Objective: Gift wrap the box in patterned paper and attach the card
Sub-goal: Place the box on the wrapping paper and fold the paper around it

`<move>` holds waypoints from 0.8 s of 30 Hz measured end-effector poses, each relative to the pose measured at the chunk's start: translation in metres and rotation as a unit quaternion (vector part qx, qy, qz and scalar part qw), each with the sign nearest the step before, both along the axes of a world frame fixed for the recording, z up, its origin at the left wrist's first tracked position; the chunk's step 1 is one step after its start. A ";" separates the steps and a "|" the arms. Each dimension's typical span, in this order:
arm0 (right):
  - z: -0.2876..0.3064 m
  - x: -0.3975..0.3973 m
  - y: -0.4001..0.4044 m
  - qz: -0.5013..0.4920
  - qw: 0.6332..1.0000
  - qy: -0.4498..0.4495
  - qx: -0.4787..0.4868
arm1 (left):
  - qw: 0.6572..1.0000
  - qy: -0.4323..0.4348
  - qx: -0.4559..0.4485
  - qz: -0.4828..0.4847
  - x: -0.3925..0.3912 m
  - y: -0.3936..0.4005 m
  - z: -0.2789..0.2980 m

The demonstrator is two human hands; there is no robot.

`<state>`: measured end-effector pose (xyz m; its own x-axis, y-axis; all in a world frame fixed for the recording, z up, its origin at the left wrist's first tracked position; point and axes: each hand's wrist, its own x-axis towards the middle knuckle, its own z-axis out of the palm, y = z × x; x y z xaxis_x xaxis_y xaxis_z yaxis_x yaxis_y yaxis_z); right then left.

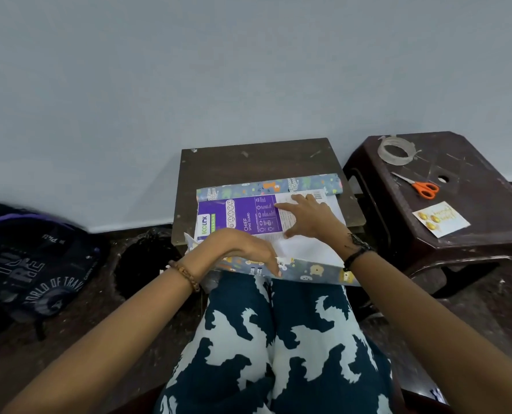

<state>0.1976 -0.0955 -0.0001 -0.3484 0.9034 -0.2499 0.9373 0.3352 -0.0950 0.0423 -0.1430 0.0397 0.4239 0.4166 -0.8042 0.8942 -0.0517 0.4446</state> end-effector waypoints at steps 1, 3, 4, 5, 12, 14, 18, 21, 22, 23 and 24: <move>-0.001 0.000 -0.001 -0.001 1.000 0.001 0.003 | 1.000 0.000 -0.001 -0.009 -0.002 0.000 0.002; -0.004 0.002 -0.003 -0.005 1.000 0.010 0.010 | 1.000 -0.023 -0.010 -0.009 -0.004 0.004 0.006; -0.006 0.003 -0.004 -0.008 1.000 0.019 0.015 | 0.999 -0.051 0.002 0.011 -0.005 0.009 0.010; -0.008 0.006 -0.005 -0.013 0.999 0.029 0.019 | 0.994 -0.084 0.046 0.050 -0.006 0.016 0.011; -0.016 0.010 -0.006 -0.063 0.990 0.123 -0.010 | 0.927 -0.113 0.330 0.134 -0.020 0.084 -0.018; -0.018 0.012 -0.006 -0.045 0.993 0.109 -0.008 | 0.945 -0.058 0.311 0.079 -0.020 0.096 -0.034; -0.017 0.018 -0.001 -0.023 0.995 0.100 -0.021 | 0.947 -0.040 0.308 0.085 -0.019 0.117 -0.045; -0.014 0.028 0.004 -0.021 0.997 0.069 -0.019 | 0.944 -0.005 0.329 0.039 -0.022 0.133 -0.046; -0.013 0.032 0.005 -0.026 0.997 0.067 -0.018 | 0.941 0.004 0.336 0.029 -0.022 0.137 -0.045; -0.014 0.036 0.007 -0.030 0.997 0.067 -0.016 | 0.939 0.010 0.345 0.020 -0.022 0.141 -0.045; -0.014 0.038 0.008 -0.033 0.997 0.069 -0.016 | 0.934 0.020 0.356 0.010 -0.021 0.145 -0.045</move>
